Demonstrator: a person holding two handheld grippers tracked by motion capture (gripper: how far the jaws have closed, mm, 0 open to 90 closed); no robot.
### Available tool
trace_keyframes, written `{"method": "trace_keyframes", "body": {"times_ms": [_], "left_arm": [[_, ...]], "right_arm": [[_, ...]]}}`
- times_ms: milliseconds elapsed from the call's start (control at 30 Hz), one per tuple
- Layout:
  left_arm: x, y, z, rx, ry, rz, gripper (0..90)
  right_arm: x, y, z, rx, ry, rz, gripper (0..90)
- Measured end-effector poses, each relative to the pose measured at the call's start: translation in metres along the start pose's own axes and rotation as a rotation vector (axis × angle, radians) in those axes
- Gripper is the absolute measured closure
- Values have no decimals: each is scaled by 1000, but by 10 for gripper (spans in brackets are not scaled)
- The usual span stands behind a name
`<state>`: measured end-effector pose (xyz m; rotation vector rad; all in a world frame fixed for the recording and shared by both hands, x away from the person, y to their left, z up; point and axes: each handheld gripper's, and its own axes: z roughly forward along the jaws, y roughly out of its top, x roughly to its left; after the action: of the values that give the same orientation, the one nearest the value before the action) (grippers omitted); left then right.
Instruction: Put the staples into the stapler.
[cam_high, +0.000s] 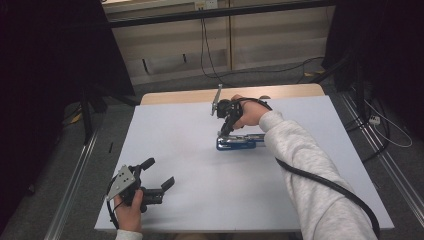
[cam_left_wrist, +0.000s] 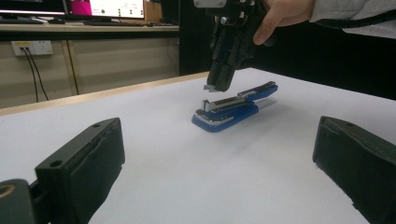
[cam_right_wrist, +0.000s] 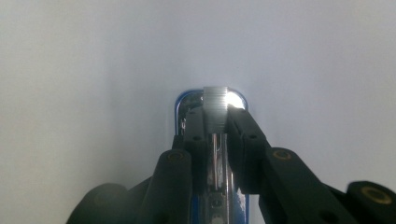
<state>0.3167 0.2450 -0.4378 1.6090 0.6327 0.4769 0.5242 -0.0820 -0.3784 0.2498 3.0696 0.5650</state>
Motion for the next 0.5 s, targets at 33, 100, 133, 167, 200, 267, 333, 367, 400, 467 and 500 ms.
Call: {"method": "trace_keyframes", "body": {"times_ms": [33, 100, 133, 167, 200, 267, 333, 367, 400, 467, 500], "left_arm": [[-1, 0, 0, -3, -3, -11, 21], [0, 0, 0, -2, 1, -3, 21], [-1, 0, 0, -4, -5, -11, 21], [-1, 0, 0, -2, -8, -12, 21], [-1, 0, 0, -6, -4, -8, 21], [0, 0, 0, -3, -1, -7, 21], [0, 0, 0, -2, -1, -4, 21], [0, 0, 0, 1, -10, -8, 21], [-1, 0, 0, -1, -8, -8, 21], [-1, 0, 1, -5, -7, -12, 21], [-1, 0, 0, -1, -7, -8, 21]], "right_arm": [[0, 0, 0, 0, -1, -1, 783], [0, 0, 1, 0, 0, -4, 783], [0, 0, 1, -1, 2, -4, 783], [0, 0, 2, 4, -3, -6, 783], [0, 0, 2, 4, -1, -6, 783], [0, -1, 3, 6, 1, -3, 783], [-1, -1, 4, 4, 0, -3, 783], [-1, -2, 4, 2, -1, 0, 783], [-1, -2, 4, 5, 1, 4, 783], [-1, -2, 6, 5, 0, -3, 783], [-1, -2, 6, 7, 4, 1, 783]]}}
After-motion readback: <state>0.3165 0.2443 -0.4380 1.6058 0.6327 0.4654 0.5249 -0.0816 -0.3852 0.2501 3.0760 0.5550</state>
